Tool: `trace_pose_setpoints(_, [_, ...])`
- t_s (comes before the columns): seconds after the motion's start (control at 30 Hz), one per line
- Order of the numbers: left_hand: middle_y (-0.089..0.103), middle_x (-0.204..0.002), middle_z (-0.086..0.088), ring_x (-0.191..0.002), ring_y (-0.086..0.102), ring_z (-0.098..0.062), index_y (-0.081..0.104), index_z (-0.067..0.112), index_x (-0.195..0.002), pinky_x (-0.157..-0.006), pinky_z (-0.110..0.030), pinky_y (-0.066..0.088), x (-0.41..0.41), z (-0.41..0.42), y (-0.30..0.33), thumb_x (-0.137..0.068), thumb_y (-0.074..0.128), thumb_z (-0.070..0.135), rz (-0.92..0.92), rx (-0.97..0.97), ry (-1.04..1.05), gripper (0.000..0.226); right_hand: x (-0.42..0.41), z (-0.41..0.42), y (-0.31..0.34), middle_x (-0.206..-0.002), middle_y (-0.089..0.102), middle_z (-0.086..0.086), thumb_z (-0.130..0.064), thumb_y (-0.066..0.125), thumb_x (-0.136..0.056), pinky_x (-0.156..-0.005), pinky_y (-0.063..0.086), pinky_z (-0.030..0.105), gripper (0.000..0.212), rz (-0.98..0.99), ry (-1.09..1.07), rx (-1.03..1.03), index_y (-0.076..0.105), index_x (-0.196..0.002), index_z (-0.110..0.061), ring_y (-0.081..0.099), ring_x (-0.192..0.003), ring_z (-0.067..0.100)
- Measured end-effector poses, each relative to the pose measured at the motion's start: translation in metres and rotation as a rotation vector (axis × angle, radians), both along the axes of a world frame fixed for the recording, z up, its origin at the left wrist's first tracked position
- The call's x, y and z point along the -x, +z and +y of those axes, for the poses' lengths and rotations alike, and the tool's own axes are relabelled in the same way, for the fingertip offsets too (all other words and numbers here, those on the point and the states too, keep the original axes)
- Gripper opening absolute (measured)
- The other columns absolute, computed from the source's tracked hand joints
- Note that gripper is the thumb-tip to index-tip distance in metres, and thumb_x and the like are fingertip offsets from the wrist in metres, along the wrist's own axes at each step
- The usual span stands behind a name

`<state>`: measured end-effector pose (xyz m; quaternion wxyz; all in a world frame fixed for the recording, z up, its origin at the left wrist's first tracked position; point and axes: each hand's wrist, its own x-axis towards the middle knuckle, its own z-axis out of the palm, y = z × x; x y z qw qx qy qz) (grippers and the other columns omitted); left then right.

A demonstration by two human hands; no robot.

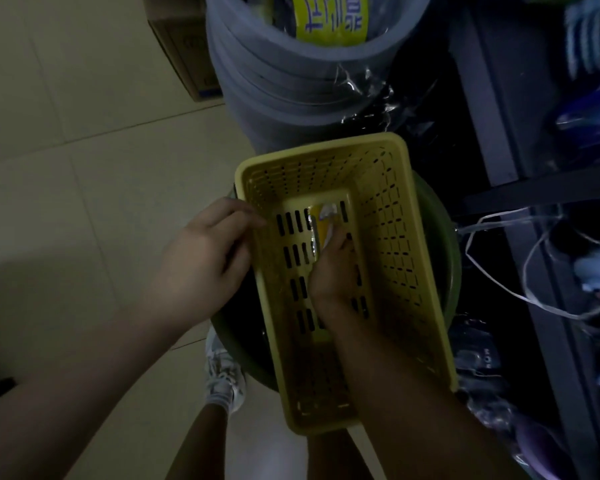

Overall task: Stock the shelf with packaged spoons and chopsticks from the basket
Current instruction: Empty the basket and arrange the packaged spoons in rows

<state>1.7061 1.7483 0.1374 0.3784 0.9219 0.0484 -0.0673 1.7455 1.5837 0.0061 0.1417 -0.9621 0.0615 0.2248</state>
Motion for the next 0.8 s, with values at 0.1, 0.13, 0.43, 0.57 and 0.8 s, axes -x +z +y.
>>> trace_pose_setpoints(0.1, [0.06,-0.11,-0.006,-0.081,0.048,-0.006,0.064,0.01,-0.103,-0.062,-0.005,0.033,0.001,-0.002,0.004,-0.082,0.037,0.023,0.014,-0.013,0.022,0.037,-0.003,-0.004,0.025,-0.136,0.05,0.011,-0.01,0.055,-0.091,-0.079,0.039,0.027,0.066,0.152,-0.284,-0.357,0.018,-0.145,-0.018,0.054,-0.117,0.028])
trace_pose_setpoints(0.13, [0.06,-0.109,-0.006,-0.081,0.05,-0.01,0.063,0.01,-0.103,-0.063,-0.008,0.035,0.002,-0.003,0.008,-0.081,0.036,0.024,0.026,0.0,0.034,0.037,-0.005,-0.005,0.036,-0.138,0.047,0.01,-0.007,0.059,-0.088,-0.085,0.038,0.027,0.07,0.203,-0.33,-0.475,0.02,-0.145,-0.016,0.05,-0.122,0.027])
trace_pose_setpoints(0.43, [0.059,-0.097,0.024,-0.085,0.058,0.01,0.036,0.031,-0.112,-0.079,-0.017,0.047,-0.004,-0.04,0.115,-0.082,0.059,0.044,0.192,0.505,0.163,0.039,-0.029,-0.017,0.232,-0.081,0.071,-0.005,0.005,0.059,-0.084,-0.075,0.054,0.028,0.024,0.356,-0.216,-1.144,0.063,-0.09,-0.018,0.067,-0.076,0.006])
trace_pose_setpoints(0.57, [0.066,-0.086,0.015,-0.071,0.06,0.011,0.052,0.014,-0.108,-0.07,-0.009,0.045,-0.016,-0.051,0.204,-0.086,0.059,0.03,0.262,0.754,0.189,0.028,-0.031,-0.034,0.334,-0.082,0.074,-0.007,0.005,0.056,-0.084,-0.08,0.053,0.032,0.026,0.266,-0.273,-1.303,0.064,-0.094,-0.018,0.069,-0.08,0.012])
trace_pose_setpoints(0.8, [0.068,-0.063,0.021,-0.061,0.061,0.007,0.057,0.026,-0.088,-0.06,-0.007,0.046,-0.025,-0.098,0.362,-0.088,0.053,0.004,0.228,0.838,-0.238,0.022,0.001,-0.082,0.507,-0.074,0.071,-0.013,0.006,0.055,-0.086,-0.059,0.051,0.014,0.024,-0.152,-0.266,-1.202,0.058,-0.096,-0.016,0.066,-0.067,-0.001])
